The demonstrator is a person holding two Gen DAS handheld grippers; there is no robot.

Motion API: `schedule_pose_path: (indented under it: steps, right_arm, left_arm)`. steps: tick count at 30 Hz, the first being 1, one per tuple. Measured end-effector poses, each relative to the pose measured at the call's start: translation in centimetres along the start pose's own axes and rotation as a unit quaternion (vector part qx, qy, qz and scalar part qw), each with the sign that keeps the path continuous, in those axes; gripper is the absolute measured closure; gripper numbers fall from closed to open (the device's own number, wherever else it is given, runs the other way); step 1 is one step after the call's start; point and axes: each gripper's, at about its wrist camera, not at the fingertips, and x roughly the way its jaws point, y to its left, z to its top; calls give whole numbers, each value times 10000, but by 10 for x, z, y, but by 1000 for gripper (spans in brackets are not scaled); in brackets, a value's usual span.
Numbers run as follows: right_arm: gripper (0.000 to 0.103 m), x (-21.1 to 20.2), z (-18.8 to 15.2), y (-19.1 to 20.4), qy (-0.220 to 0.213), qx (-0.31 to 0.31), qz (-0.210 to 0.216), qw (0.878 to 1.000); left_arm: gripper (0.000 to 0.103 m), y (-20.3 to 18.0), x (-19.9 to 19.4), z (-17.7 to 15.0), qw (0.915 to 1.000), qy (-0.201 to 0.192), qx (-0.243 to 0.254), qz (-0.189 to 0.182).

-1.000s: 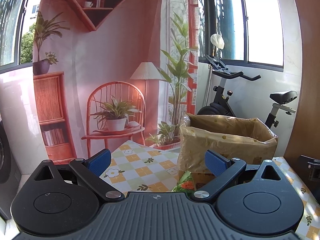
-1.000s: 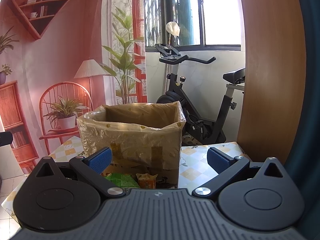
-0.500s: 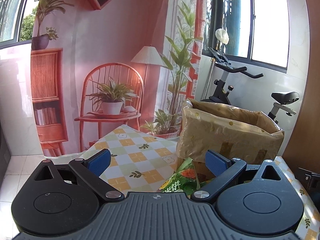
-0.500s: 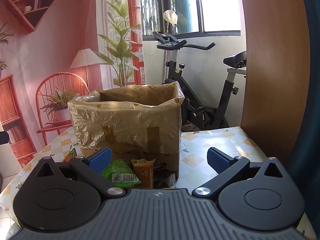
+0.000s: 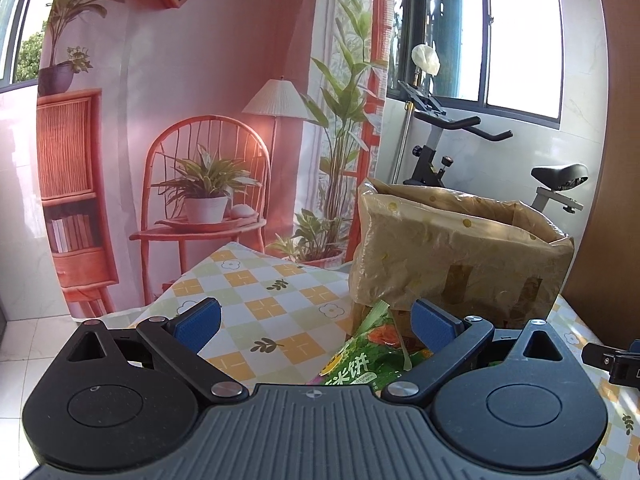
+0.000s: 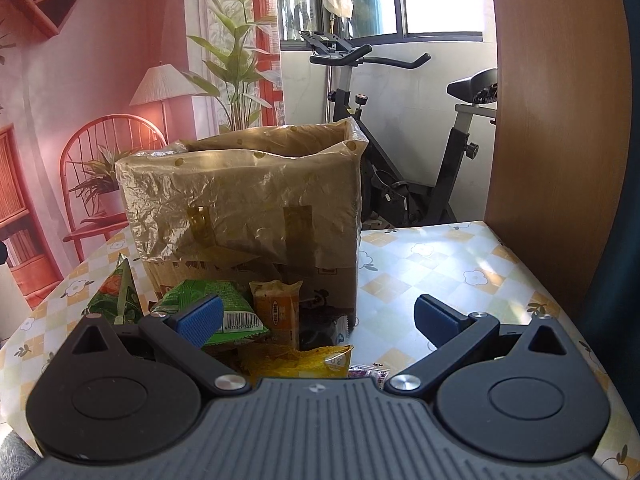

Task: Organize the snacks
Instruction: 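Grasp the orange chip bag with the right tool while the left tool approaches the green rice-cracker bag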

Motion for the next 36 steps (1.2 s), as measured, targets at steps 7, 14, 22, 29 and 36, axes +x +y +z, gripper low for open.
schedule_pose_path:
  steps: [7, 14, 22, 29, 36]
  right_arm:
    - [0, 0, -19, 2, 105, 32, 460, 9989]
    - [5, 4, -42, 29, 447, -627, 998, 9920]
    - [11, 23, -64, 54, 932, -1621, 1675, 9680]
    - [11, 45, -80, 69, 1248, -1988, 1910, 9531]
    - [25, 67, -78, 66, 1479, -1719, 2035, 9525]
  left_arm:
    - [2, 5, 5, -16, 9995, 154, 232, -122]
    - [6, 8, 10, -30, 9988, 406, 141, -255]
    - [6, 6, 10, -36, 9982, 491, 56, -351]
    - [6, 2, 17, -38, 9976, 547, 17, -419]
    - [7, -3, 22, -39, 9972, 573, -49, -478]
